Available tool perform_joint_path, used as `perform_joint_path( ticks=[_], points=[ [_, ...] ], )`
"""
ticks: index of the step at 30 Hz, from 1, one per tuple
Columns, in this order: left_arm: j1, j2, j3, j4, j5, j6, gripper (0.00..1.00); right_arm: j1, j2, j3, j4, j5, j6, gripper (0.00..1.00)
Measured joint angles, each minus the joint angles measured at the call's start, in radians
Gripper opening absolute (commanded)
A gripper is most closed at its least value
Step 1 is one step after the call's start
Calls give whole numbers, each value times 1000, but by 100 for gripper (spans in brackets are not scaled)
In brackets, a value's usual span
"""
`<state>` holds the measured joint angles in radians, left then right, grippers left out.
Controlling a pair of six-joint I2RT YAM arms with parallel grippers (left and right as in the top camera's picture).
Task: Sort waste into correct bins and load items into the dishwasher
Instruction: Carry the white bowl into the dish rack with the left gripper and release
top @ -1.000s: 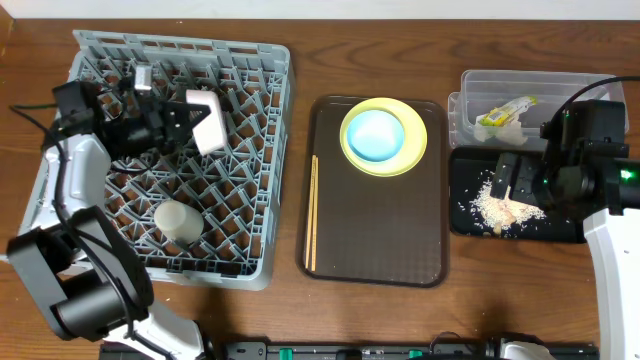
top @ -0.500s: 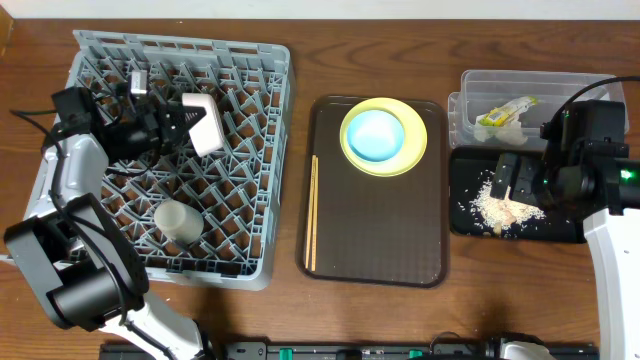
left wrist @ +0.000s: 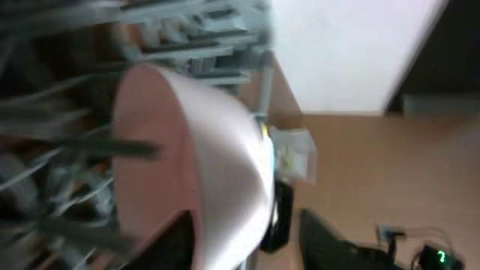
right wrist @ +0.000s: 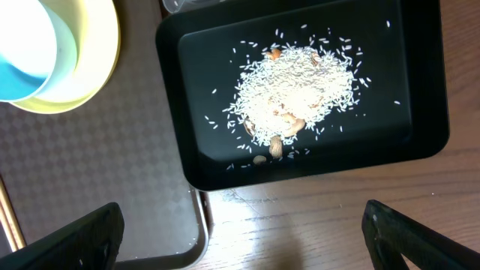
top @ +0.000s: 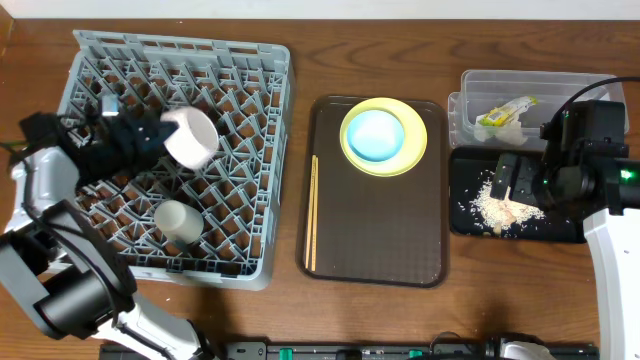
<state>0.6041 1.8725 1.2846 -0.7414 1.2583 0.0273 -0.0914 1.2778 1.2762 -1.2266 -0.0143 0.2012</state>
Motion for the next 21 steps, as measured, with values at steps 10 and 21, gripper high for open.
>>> perform_joint_path(
  ticks=[10,21],
  points=[
    [85,-2,0,-64,-68,-2,73,0,0,0,0,0,0,99],
    [14,-295,-2,-71,-230,-20,87,0,0,0,3,0,0,99]
  ],
)
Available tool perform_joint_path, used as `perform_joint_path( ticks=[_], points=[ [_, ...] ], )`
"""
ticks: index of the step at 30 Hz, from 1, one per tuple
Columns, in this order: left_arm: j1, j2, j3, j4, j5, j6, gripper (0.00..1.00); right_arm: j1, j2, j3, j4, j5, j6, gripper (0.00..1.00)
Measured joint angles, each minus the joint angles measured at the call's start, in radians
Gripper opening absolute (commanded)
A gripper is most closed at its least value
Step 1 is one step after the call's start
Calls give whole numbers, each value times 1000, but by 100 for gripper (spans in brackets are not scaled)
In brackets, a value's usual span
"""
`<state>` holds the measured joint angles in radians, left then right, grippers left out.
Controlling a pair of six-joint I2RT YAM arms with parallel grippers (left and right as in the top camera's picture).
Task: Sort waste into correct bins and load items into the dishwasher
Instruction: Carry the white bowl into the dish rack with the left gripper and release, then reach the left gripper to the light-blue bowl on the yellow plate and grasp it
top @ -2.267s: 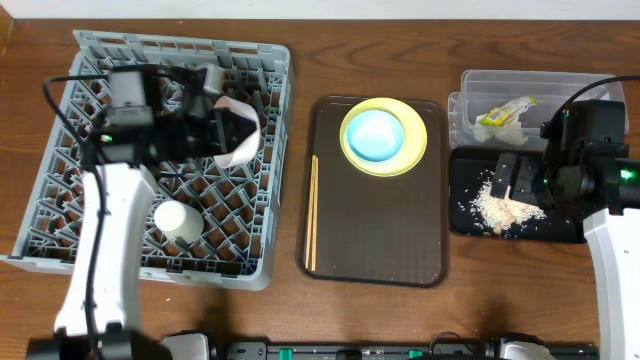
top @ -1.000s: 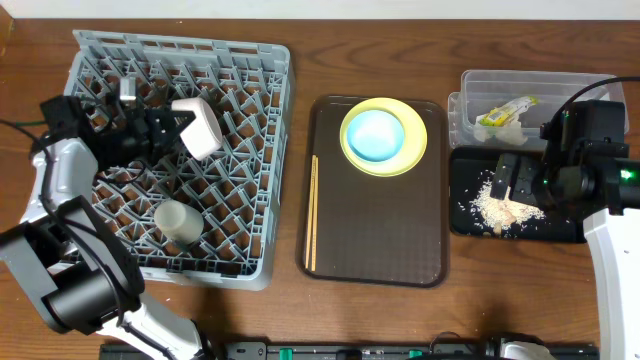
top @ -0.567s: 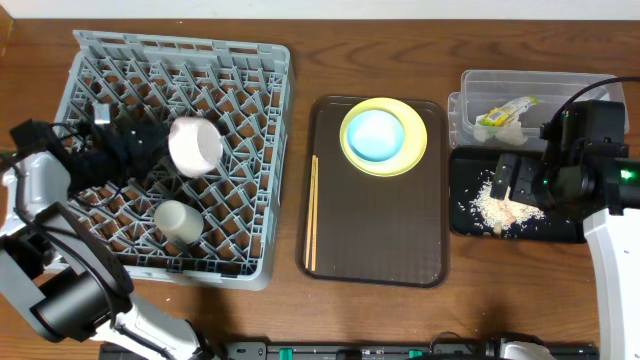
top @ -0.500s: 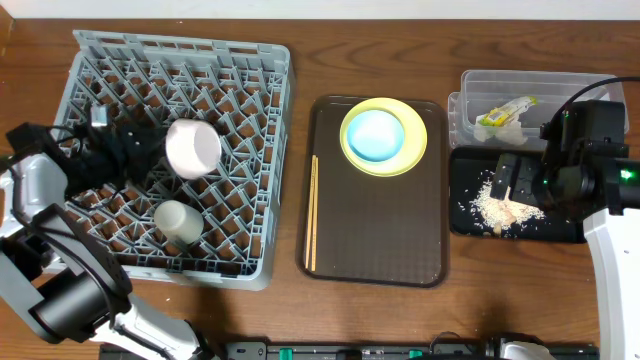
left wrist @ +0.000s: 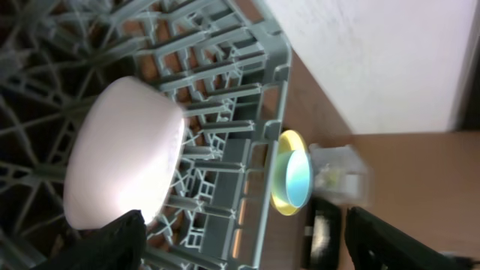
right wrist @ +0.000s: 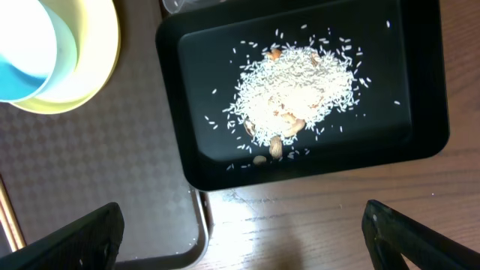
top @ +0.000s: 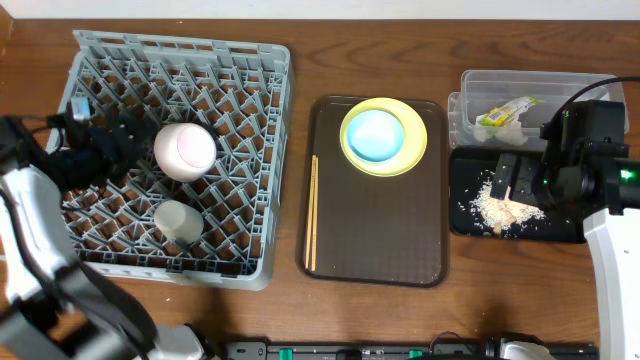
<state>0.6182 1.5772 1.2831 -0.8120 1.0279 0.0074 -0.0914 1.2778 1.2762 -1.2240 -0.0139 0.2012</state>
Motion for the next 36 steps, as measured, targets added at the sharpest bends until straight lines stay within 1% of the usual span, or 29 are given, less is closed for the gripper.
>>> perform_joint_path(
  ticks=[4,8,10,11,12,17,21,28,33,36],
  points=[
    [-146,-159,0,3,-172,-28,88,0,0,0,2,0,0,99],
    [-358,-265,2,16,-364,-53,89,0,0,0,2,0,0,99],
    [-456,-278,17,5,-438,-61,89,0,0,0,2,0,0,99],
    [-509,-276,37,-2,-481,-66,94,0,0,0,2,0,0,99],
    [-570,-265,68,-10,-528,-70,94,0,0,0,2,0,0,99],
    [-818,-169,271,-31,-728,-89,95,0,0,0,1,0,0,99],
    [-970,-76,355,24,-812,-76,95,0,0,0,2,0,0,99],
    [-1155,156,358,154,-857,-6,95,0,0,0,2,0,0,99],
    [-1241,321,358,227,-865,20,95,0,0,0,2,0,0,99],
    [-1270,399,358,259,-871,24,93,0,0,0,2,0,0,99]
  ],
)
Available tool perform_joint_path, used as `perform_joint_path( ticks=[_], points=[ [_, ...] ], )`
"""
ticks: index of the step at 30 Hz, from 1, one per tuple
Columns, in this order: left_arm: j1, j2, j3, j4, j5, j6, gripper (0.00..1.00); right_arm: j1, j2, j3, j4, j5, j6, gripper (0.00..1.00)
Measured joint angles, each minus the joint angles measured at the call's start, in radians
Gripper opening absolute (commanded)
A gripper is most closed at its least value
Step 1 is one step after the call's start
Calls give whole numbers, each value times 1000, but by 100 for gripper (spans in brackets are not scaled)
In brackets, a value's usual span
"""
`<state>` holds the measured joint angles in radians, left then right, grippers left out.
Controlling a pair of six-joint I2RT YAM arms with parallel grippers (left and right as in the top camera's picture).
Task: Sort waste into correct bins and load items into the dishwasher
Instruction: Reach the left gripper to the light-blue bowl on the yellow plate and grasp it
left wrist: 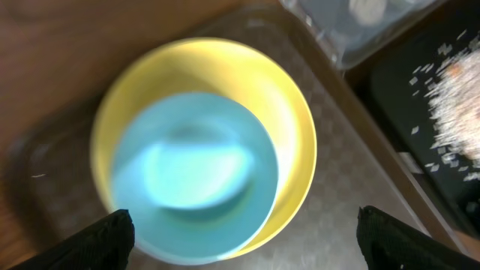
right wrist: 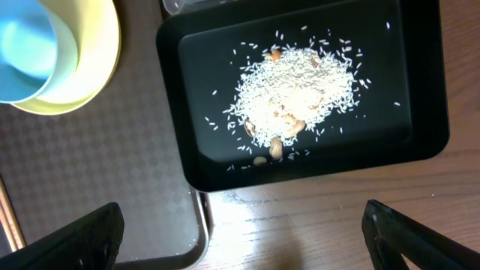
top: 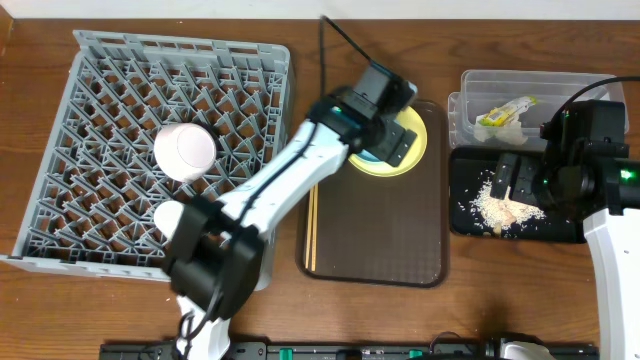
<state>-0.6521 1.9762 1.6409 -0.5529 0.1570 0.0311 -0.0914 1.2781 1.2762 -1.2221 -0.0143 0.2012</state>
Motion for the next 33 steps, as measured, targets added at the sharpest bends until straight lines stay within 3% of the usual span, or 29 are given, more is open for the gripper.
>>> perform_joint_path(
  ticks=[3,6,13,17,22,33],
  points=[
    [-19,72,0,23,0,2,91,0,0,0,-1,0,0,99],
    [-32,127,0,24,-3,6,82,0,0,0,-1,0,0,99],
    [-38,196,0,27,-10,16,52,0,0,0,-5,0,0,99],
    [-38,199,0,31,-29,20,25,0,0,0,-10,0,0,99],
    [-38,199,0,39,-40,16,6,0,0,0,-14,0,0,99],
    [-37,145,0,25,-59,21,6,0,0,0,-17,0,0,99]
  ],
)
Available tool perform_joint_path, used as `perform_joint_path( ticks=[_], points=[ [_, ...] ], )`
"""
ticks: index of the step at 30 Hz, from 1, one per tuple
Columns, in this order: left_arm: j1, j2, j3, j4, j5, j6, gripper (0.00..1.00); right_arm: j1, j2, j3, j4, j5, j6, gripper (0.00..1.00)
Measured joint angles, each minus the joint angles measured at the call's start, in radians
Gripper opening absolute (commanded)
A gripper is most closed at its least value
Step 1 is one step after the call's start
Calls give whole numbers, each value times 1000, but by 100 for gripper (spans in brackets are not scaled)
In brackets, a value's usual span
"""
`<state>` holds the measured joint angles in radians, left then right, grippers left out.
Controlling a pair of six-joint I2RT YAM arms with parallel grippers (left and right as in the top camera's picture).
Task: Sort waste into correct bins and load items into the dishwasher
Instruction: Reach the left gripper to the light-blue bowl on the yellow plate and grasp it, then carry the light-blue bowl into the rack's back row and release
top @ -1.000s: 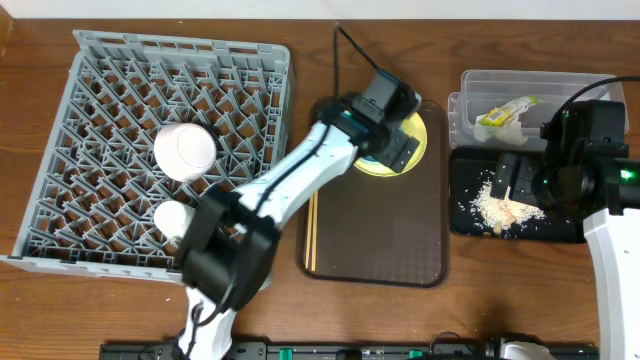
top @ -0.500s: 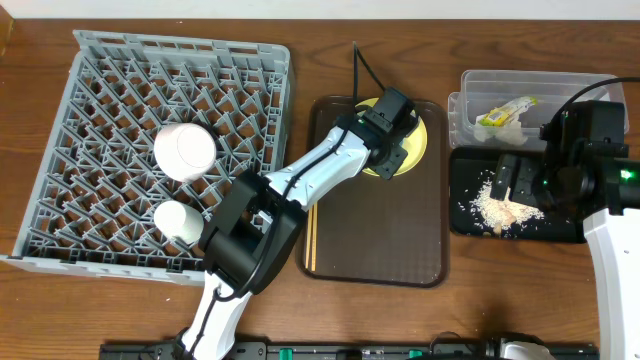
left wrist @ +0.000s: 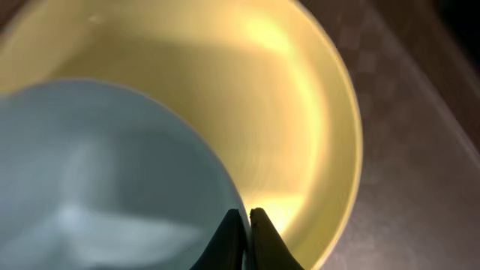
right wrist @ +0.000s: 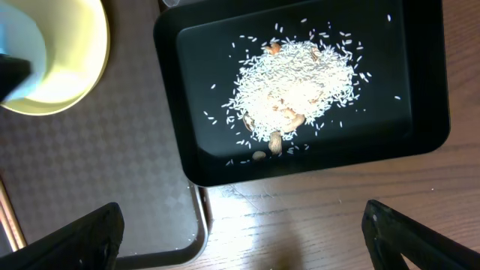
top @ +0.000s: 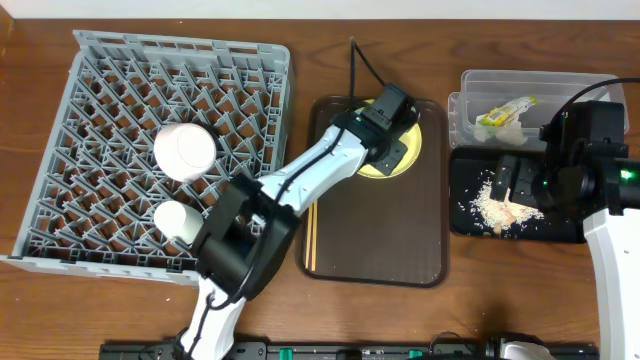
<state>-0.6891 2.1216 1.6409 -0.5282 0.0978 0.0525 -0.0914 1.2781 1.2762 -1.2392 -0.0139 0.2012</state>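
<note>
A blue bowl (left wrist: 97, 172) sits inside a yellow bowl (left wrist: 300, 97) at the back of the brown tray (top: 380, 240). My left gripper (left wrist: 244, 217) is shut on the blue bowl's rim, one finger inside and one outside. In the overhead view the left arm covers most of the blue bowl, and only the yellow bowl (top: 432, 140) shows round it. My right gripper (right wrist: 241, 236) hangs open, with nothing in it, above the black tray (right wrist: 187, 150) of rice (right wrist: 292, 97). The grey dish rack (top: 100, 60) holds an upturned pink bowl (top: 184, 150) and a white cup (top: 178, 222).
Chopsticks (top: 312, 215) lie along the brown tray's left side. A clear bin (top: 470, 85) at the back right holds a wrapper (top: 505, 110). The black tray (top: 565, 228) sits right of the brown tray, in front of the bin.
My left gripper was open above the blue bowl; now it is lower and shut on the bowl's rim. The yellow bowl has shifted slightly left in the right wrist view. The right arm is unmoved.
My left gripper held the pink bowl over the rack. Then the bowl lay upturned in the rack with the gripper open beside it. Later the gripper was open over the blue bowl on the tray, and now it grips that bowl's rim.
</note>
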Motion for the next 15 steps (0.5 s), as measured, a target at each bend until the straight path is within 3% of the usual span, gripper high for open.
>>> perform_joint_path(
  ticks=[8,11,15],
  points=[
    [35,-288,0,-74,6,-19,7,0,0,0,-1,0,0,99],
    [108,-375,1,-98,33,-32,6,0,0,0,-1,0,0,99],
    [275,-413,2,-121,193,-43,6,0,0,0,-2,0,0,99]
  ],
)
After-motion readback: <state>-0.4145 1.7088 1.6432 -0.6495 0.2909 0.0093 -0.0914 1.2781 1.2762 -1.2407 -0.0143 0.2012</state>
